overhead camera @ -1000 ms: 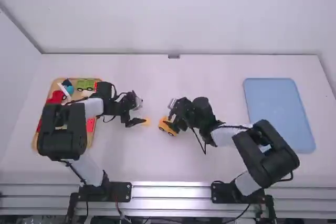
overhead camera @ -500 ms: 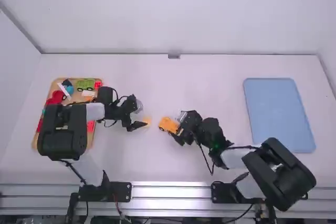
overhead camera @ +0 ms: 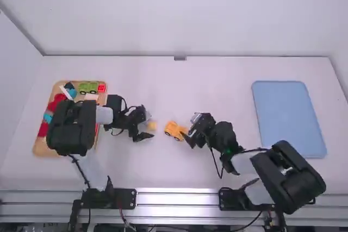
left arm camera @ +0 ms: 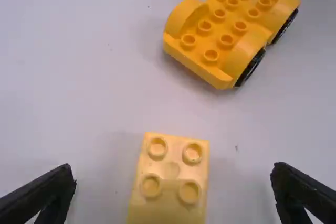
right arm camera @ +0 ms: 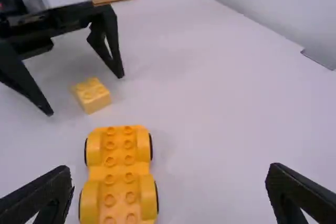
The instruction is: Assemble lego blocks to make yellow taxi
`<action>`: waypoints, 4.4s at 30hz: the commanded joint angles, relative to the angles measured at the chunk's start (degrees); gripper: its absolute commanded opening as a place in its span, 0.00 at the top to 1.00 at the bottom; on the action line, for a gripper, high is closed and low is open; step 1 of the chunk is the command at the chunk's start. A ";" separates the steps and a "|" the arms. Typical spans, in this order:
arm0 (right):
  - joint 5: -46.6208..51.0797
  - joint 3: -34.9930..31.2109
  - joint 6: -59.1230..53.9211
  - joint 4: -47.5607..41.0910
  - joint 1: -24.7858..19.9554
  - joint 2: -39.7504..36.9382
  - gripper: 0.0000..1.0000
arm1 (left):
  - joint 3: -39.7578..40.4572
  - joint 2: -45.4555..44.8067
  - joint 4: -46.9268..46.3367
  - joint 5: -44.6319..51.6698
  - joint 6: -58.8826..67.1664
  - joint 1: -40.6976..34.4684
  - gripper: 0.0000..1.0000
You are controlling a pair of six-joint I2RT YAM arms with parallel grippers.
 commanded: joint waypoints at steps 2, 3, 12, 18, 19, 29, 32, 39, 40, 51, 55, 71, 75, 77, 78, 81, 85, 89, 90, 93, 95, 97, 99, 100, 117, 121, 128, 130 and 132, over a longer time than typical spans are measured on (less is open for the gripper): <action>-2.84 1.88 0.44 0.37 -1.36 0.31 0.02 | 0.22 0.63 1.42 0.96 0.87 -0.37 0.06; -3.37 2.12 0.42 0.13 -1.84 0.31 0.02 | -0.11 0.63 2.45 0.83 0.87 -0.09 0.10; -3.93 2.08 0.17 0.52 -2.47 0.31 0.02 | -3.08 0.63 7.61 -0.72 0.85 -0.55 0.32; -3.96 2.12 0.20 0.61 -2.60 0.31 0.02 | -5.03 0.63 10.43 -0.96 0.83 -0.52 0.36; -3.96 2.21 0.24 0.61 -2.60 0.31 0.02 | -5.14 0.63 10.91 -1.18 0.81 -0.52 0.38; -3.96 3.52 0.22 0.09 -2.54 0.31 0.02 | -4.63 0.63 9.53 -2.19 0.83 0.02 0.36; -3.96 3.85 0.26 -0.11 -2.64 0.31 0.02 | -4.48 0.63 9.31 -2.19 0.85 0.52 0.38; -3.93 4.87 0.20 -1.84 -2.62 0.31 0.02 | -4.37 0.61 9.53 -5.05 2.21 0.48 0.42; -3.72 5.11 0.20 -2.01 -2.51 0.31 0.02 | -4.44 0.61 9.38 -5.14 3.06 0.50 0.42; -3.98 5.09 0.42 -2.21 -4.11 0.31 0.02 | -4.48 -0.22 9.29 -5.11 2.80 1.25 0.44; -3.96 5.07 0.39 -2.19 -4.09 0.31 0.02 | -4.42 -0.66 8.09 -5.01 2.82 1.14 0.43; -3.98 5.07 -0.20 -2.21 -3.76 0.31 0.02 | -3.43 -0.81 6.95 -4.94 2.80 0.85 0.55; -3.96 5.07 0.00 -2.21 -4.04 0.31 0.02 | -3.26 -0.81 6.99 -5.14 2.84 0.90 0.63; -3.98 5.07 0.00 -2.16 -4.04 0.31 0.02 | -3.19 -0.81 6.99 -5.16 2.86 0.94 0.64; -3.96 5.07 0.00 -2.16 -4.04 0.31 0.02 | -3.21 -0.81 7.10 -5.16 2.84 0.85 0.66; -3.98 5.07 0.00 -2.19 -4.02 0.31 0.02 | -3.21 -0.81 7.37 -5.14 2.86 0.83 0.66; -3.96 5.07 0.00 -2.19 -3.34 0.31 0.02 | -3.26 -1.33 9.49 -5.03 2.80 0.87 0.65; -3.93 5.07 -0.28 -2.14 -2.36 0.31 0.02 | -3.26 -4.37 9.64 -4.76 1.07 0.74 0.67; -3.93 5.07 -0.74 -2.01 -2.12 0.31 0.02 | -3.26 -5.25 9.53 -4.31 0.13 0.55 0.67; -3.72 5.07 -1.66 -1.60 -1.42 0.28 0.02 | -3.26 -8.85 8.79 -2.91 -2.05 -0.07 0.66; -3.06 5.07 -1.31 -1.57 -1.14 0.28 0.02 | -3.26 -10.60 8.09 -2.29 -2.21 -0.48 0.68; -1.29 5.05 -1.42 -2.67 0.24 0.31 0.02 | -3.26 -13.20 6.12 -1.25 -2.23 -1.42 0.69; 0.26 4.98 -1.73 -3.54 1.05 0.31 0.02 | -3.17 -13.88 5.14 -0.98 -2.21 -2.08 0.70; 2.80 4.96 -1.44 -5.11 2.01 0.31 0.02 | -2.71 -14.25 3.56 -0.87 -2.21 -2.82 0.70; 7.91 1.44 6.43 -4.96 5.84 3.26 0.02 | 10.91 -13.86 -15.96 0.92 3.43 -9.57 0.73; 9.92 1.22 6.45 0.04 7.89 8.76 0.02 | 11.06 -13.73 -13.27 0.61 1.31 -10.05 0.73; 9.35 1.77 3.23 13.16 7.85 21.33 0.02 | 15.30 -13.75 -11.96 -0.52 -2.16 -9.57 0.76; 8.79 1.68 3.23 15.45 7.23 23.43 0.02 | 16.81 -13.75 -13.35 -0.61 -2.21 -9.88 0.76; 6.25 2.43 2.95 17.86 5.99 26.64 0.01 | 18.62 -13.60 -14.84 0.28 -1.97 -9.57 0.78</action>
